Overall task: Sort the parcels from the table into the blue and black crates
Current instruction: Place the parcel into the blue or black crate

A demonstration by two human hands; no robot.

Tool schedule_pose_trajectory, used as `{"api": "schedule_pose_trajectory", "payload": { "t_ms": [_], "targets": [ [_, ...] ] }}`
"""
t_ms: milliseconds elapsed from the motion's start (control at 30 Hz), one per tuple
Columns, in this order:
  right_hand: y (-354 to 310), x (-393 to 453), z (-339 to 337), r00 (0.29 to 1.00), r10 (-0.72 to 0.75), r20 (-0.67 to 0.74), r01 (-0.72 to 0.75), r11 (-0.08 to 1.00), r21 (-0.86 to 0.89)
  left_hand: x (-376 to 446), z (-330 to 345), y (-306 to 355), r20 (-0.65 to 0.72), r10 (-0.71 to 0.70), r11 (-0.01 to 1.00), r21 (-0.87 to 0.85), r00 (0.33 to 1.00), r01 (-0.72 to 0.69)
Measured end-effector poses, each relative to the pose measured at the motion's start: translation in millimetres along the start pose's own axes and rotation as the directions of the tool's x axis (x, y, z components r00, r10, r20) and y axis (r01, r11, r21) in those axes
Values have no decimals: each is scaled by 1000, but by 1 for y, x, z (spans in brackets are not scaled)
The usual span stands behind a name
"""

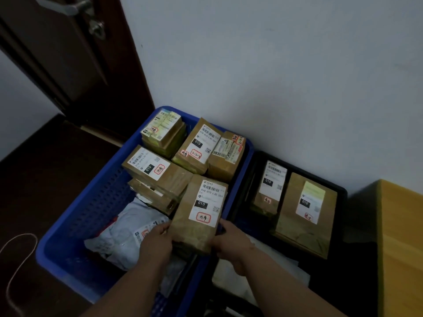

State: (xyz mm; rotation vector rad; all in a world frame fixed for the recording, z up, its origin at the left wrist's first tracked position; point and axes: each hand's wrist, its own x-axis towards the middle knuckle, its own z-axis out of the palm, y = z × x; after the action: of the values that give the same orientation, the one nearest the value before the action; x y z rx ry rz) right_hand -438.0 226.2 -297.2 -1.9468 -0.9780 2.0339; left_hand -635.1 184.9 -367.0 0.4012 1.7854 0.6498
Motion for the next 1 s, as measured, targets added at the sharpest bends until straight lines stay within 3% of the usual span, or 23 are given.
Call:
{"api": "schedule_pose_trajectory", "payload": {
  "t_ms": [233,533,733,1000],
  "targets": [
    [-7,12,13,999,23,28,-24,1000,6,15,0,5,94,-31,997,74,995,24],
    [-5,1,27,994,56,-90,-53,998,30,-6,-11,50,408,15,973,205,913,-108],
    [9,-32,31,975,68,-212,-71,998,-2,-32,-18,58,394,101,929,292,914,-228],
    [27,-94,-8,938,-101,-333,17,969,-247,-83,11,78,399,279,731,501,873,-463]
  ]
}}
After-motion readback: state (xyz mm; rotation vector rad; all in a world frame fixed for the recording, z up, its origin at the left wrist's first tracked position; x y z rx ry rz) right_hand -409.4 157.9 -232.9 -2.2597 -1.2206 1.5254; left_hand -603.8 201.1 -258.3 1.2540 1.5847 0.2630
